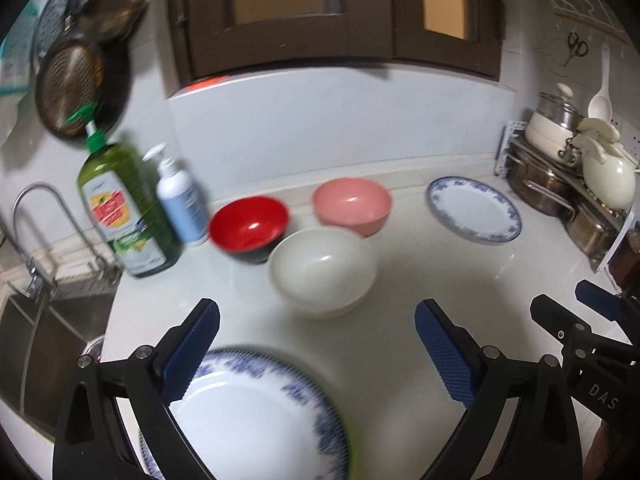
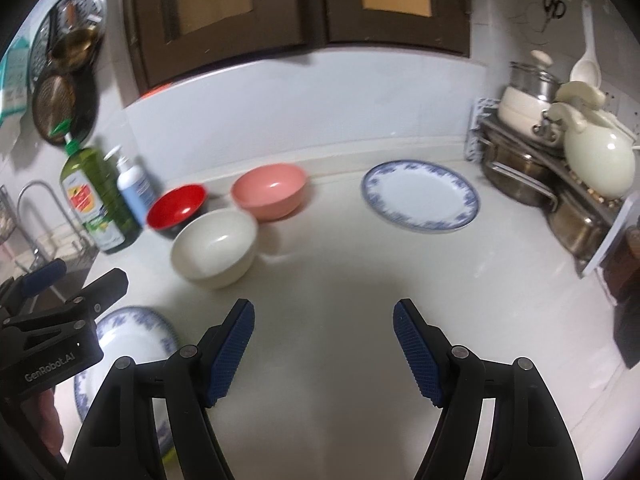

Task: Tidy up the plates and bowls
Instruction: 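Move both tools to the small blue-and-white plate beside the pot rack, then close both tools on the small plate's rim, then lift the small plate with both tools and carry it over the plate stack, then lower the small plate onto the stacked plates and open both tools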

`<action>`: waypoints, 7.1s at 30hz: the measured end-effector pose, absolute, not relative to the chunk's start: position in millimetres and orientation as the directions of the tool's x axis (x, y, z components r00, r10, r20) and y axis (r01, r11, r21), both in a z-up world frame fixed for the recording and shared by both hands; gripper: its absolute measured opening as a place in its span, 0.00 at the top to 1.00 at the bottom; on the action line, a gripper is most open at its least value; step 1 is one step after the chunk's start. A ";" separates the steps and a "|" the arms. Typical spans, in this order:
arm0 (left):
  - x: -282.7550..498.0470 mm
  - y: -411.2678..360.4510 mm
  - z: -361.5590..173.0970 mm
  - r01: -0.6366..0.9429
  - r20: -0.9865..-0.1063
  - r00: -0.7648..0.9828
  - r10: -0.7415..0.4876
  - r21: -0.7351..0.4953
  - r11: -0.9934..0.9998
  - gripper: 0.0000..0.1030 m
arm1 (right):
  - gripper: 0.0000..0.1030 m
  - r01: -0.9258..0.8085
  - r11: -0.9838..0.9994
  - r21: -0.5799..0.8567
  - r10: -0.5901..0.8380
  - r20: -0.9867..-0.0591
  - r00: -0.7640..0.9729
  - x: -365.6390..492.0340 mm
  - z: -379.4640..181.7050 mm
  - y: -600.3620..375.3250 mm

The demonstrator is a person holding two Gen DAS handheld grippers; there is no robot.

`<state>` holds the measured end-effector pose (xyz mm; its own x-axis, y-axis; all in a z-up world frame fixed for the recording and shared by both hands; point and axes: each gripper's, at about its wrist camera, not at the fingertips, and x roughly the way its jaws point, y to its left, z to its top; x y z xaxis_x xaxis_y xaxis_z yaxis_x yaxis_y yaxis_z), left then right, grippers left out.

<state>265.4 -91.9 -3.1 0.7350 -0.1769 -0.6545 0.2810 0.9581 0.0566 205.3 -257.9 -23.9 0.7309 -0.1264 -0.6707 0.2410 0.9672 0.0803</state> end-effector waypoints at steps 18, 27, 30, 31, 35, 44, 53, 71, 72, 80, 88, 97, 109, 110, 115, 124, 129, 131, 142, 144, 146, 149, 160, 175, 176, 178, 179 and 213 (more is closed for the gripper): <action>325.8 -208.8 25.6 0.413 -0.658 0.696 -0.288 0.038 0.910 0.03 | 0.29 0.378 0.922 0.077 -0.250 -0.628 0.737 240.1 2.3 -372.1; 368.6 -262.8 24.3 0.424 -0.654 0.707 -0.270 0.085 0.902 0.03 | 0.29 0.413 0.908 0.062 -0.287 -0.626 0.725 276.0 1.7 -420.2; 385.5 -282.0 15.5 0.434 -0.660 0.704 -0.262 0.109 0.894 0.04 | 0.29 0.429 0.901 0.059 -0.297 -0.637 0.711 291.3 -4.7 -435.7; 388.7 -285.7 13.0 0.434 -0.662 0.704 -0.257 0.115 0.894 0.04 | 0.29 0.437 0.898 0.056 -0.302 -0.645 0.703 298.2 -8.3 -441.8; 409.0 -307.9 -2.8 0.448 -0.671 0.698 -0.249 0.138 0.883 0.04 | 0.29 0.446 0.894 0.040 -0.312 -0.657 0.686 320.4 -21.5 -458.8; 460.8 -347.4 -54.9 0.462 -0.737 0.632 -0.240 0.110 0.880 0.08 | 0.29 0.475 0.876 0.083 -0.282 -0.711 0.644 368.8 -69.5 -498.9; 495.2 -367.1 -100.2 0.446 -0.786 0.588 -0.188 0.122 0.887 0.16 | 0.29 0.496 0.861 0.112 -0.255 -0.748 0.612 398.3 -108.9 -524.0; 529.4 -375.4 -140.2 0.452 -0.830 0.508 -0.232 0.027 0.892 0.37 | 0.31 0.520 0.843 0.136 -0.237 -0.775 0.586 424.7 -147.7 -542.6; 530.4 -377.2 -141.2 0.455 -0.830 0.506 -0.235 0.025 0.890 0.39 | 0.31 0.518 0.845 0.132 -0.239 -0.774 0.587 424.8 -147.6 -542.9; 536.1 -383.5 -148.0 0.473 -0.838 0.470 -0.279 -0.028 0.881 0.52 | 0.48 0.492 0.864 0.107 -0.241 -0.770 0.591 436.3 -148.9 -548.2; 536.5 -389.8 -148.1 0.470 -0.832 0.480 -0.278 -0.024 0.882 0.60 | 0.62 0.458 0.886 0.067 -0.247 -0.769 0.590 440.3 -147.2 -547.6; 528.2 -387.8 -139.5 0.451 -0.820 0.518 -0.244 0.020 0.892 0.64 | 0.65 0.458 0.884 0.093 -0.233 -0.762 0.604 428.6 -143.9 -546.7; 499.7 -358.9 -104.2 0.432 -0.798 0.538 -0.272 -0.016 0.902 0.64 | 0.65 0.459 0.885 0.080 -0.263 -0.727 0.634 397.5 -110.4 -526.0; 495.5 -354.8 -98.2 0.429 -0.792 0.546 -0.275 -0.017 0.903 0.64 | 0.65 0.458 0.885 0.081 -0.264 -0.722 0.639 391.9 -104.8 -522.1; 471.6 -327.3 -73.5 0.420 -0.766 0.572 -0.292 -0.032 0.907 0.64 | 0.65 0.454 0.888 0.078 -0.277 -0.696 0.662 370.0 -80.3 -506.2; 432.4 -266.0 -35.3 0.356 -0.738 0.616 -0.274 -0.049 0.933 0.64 | 0.65 0.401 0.914 0.056 -0.270 -0.655 0.706 342.3 -42.2 -459.5; 413.1 -229.8 -23.0 0.322 -0.725 0.640 -0.257 -0.050 0.945 0.64 | 0.65 0.366 0.929 0.054 -0.250 -0.640 0.727 330.2 -27.5 -422.7; 405.9 -215.1 -18.0 0.310 -0.717 0.652 -0.248 -0.046 0.950 0.64 | 0.65 0.350 0.935 0.051 -0.240 -0.635 0.734 323.2 -22.7 -404.3; 364.8 -140.5 -0.8 0.233 -0.687 0.700 -0.195 -0.038 0.972 0.64 | 0.65 0.281 0.958 0.060 -0.188 -0.608 0.772 296.8 -6.5 -329.0; 355.4 -125.0 1.6 0.217 -0.683 0.706 -0.186 -0.041 0.975 0.64 | 0.65 0.267 0.962 0.060 -0.177 -0.606 0.776 292.7 -4.7 -315.2; 347.3 -113.1 3.9 0.204 -0.676 0.715 -0.177 -0.040 0.978 0.64 | 0.65 0.253 0.966 0.061 -0.166 -0.604 0.780 287.9 -3.5 -299.6; 333.4 -88.5 5.2 0.187 -0.672 0.723 -0.159 -0.031 0.982 0.64 | 0.65 0.231 0.971 0.068 -0.145 -0.601 0.786 281.8 -2.5 -278.6; 297.4 3.6 1.4 0.083 -0.683 0.725 -0.088 -0.040 0.996 0.64 | 0.65 0.137 0.987 0.087 -0.055 -0.614 0.787 267.8 -9.8 -194.9; 250.1 98.4 -25.8 -0.024 -0.735 0.678 -0.016 -0.044 0.999 0.64 | 0.65 0.013 0.997 0.078 0.042 -0.658 0.751 255.9 -32.3 -96.8; 248.3 101.8 -28.7 -0.025 -0.739 0.674 -0.011 -0.038 0.999 0.64 | 0.65 0.004 0.997 0.075 0.047 -0.664 0.746 254.9 -35.2 -91.8; 246.2 107.3 -34.0 -0.028 -0.748 0.663 -0.007 -0.034 0.999 0.64 | 0.65 -0.002 0.997 0.075 0.052 -0.673 0.738 252.5 -39.6 -86.1; 244.7 109.2 -37.6 -0.026 -0.754 0.657 -0.005 -0.030 0.999 0.64 | 0.65 -0.009 0.997 0.071 0.055 -0.677 0.734 249.8 -42.4 -82.7; 245.1 101.0 -115.8 0.010 -0.873 0.488 0.011 0.018 1.000 0.64 | 0.63 -0.034 0.999 0.033 0.046 -0.832 0.553 246.5 -128.1 -84.4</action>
<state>245.1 101.0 -115.8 0.4882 0.0111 -0.8727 0.0102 0.9998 0.0184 246.5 -84.4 -128.1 0.5526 0.0461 -0.8321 -0.0337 0.9989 0.0329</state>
